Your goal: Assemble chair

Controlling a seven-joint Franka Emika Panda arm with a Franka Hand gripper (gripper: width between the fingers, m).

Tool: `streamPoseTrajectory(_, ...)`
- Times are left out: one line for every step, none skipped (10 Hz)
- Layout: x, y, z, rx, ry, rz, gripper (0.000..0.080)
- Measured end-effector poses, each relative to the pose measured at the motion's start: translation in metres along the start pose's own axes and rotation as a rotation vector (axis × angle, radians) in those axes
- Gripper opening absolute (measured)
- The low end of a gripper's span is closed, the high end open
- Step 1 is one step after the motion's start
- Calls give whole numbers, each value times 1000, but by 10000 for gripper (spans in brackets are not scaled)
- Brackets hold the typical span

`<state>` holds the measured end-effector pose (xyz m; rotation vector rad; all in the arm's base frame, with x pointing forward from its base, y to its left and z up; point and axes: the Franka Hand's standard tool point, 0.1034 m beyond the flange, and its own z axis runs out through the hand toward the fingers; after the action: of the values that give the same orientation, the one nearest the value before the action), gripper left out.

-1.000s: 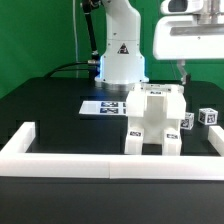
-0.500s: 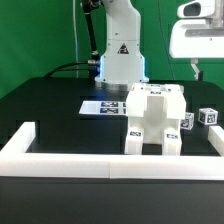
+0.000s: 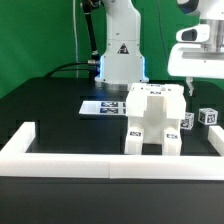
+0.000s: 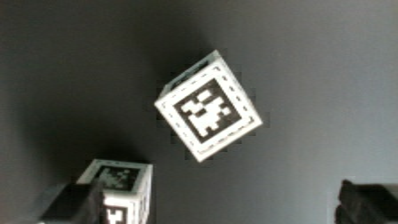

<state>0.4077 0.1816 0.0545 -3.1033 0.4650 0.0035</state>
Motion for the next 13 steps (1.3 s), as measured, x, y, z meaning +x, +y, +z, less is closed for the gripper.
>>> streamPoseTrajectory(-1,-1,1,-3,-3,-4,650)
streamPoseTrajectory(-1,-1,1,-3,-3,-5,650)
streamPoseTrajectory(-1,0,2,-3,-2,-5,650)
streamPoseTrajectory(-2,-1,6,0,7,5,650)
streamPoseTrajectory(-7,-5,11,-7,2,9,650)
streamPoseTrajectory(-8,-9,14,-11,1,5,650)
streamPoseTrajectory(-9,-12,16,-13,1,5,650)
streamPoseTrajectory(-10,-15,19,-18,-1,0,650)
streamPoseTrajectory(-11,-15,22,-22,-2,-3,650)
streamPoseTrajectory(-11,-12,26,-29,-5,-7,650)
streamPoseTrajectory(-12,-10,29,-34,-8,-6,650)
streamPoseTrajectory(-13,-8,31,-39,-11,-6,650)
streamPoseTrajectory(-13,-7,33,-42,-13,-6,650)
